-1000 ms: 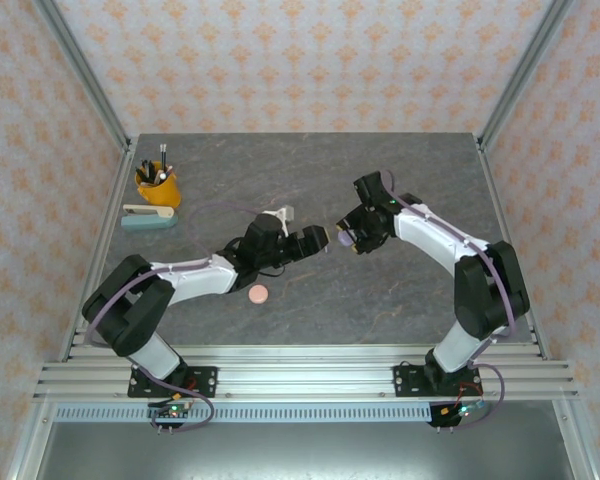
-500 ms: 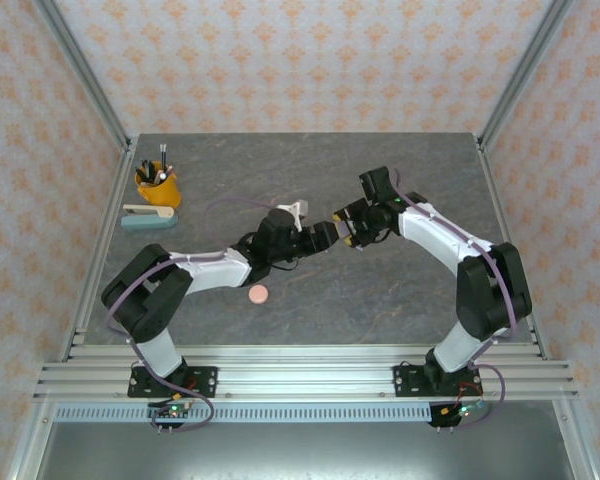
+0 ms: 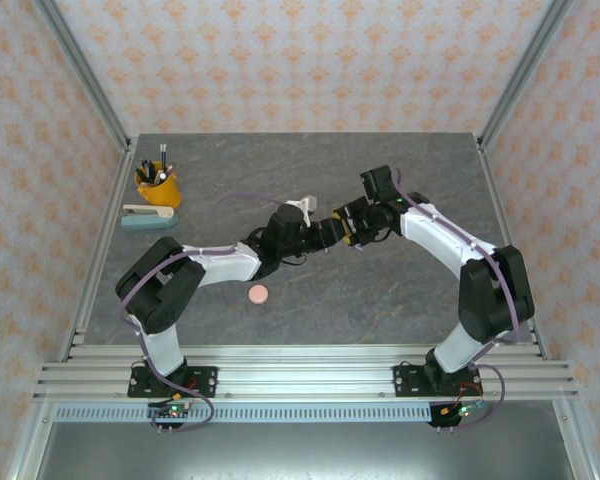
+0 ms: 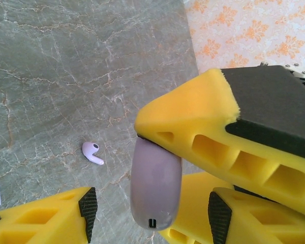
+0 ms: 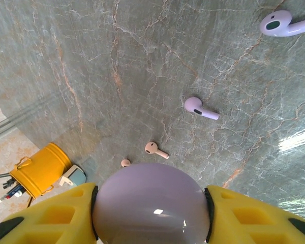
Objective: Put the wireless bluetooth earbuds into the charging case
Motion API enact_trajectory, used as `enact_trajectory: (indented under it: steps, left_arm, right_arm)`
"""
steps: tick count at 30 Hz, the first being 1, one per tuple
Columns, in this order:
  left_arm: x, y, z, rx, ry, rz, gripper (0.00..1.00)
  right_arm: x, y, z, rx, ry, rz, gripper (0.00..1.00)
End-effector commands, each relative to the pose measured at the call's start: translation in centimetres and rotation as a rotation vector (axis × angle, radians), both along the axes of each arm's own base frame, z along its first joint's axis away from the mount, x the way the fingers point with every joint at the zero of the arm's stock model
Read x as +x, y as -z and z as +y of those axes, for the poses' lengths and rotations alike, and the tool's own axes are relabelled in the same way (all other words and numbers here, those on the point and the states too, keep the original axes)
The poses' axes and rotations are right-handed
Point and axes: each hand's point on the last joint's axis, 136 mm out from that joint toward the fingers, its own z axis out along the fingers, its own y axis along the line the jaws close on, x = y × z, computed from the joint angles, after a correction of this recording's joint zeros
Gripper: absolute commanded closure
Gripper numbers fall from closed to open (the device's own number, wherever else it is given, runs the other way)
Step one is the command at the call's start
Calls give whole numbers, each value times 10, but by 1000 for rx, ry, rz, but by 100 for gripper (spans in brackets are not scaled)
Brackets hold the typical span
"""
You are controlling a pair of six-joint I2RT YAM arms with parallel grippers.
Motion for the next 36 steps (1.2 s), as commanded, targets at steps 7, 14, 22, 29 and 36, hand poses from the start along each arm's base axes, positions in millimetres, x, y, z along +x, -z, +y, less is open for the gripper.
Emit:
enact_trajectory:
  steps: [7, 14, 22, 29, 36]
  left_arm:
    - [7, -16, -14, -23, 23, -51, 45]
    - [11, -16, -17, -23, 22, -54, 52]
    - [15, -18, -18, -19, 18, -59, 64]
    - [15, -19, -19, -14, 17, -56, 77]
    - [8, -17, -16, 34, 49, -47, 90]
  right_arm:
    - [1, -13, 0, 34, 13, -24, 52]
    - [-1, -11, -1, 32, 9, -19, 52]
    - [-3, -6, -1, 29, 5, -8, 53]
    - [-2, -6, -1, 31, 7, -8, 53]
    - [16, -32, -32, 20, 59, -94, 37]
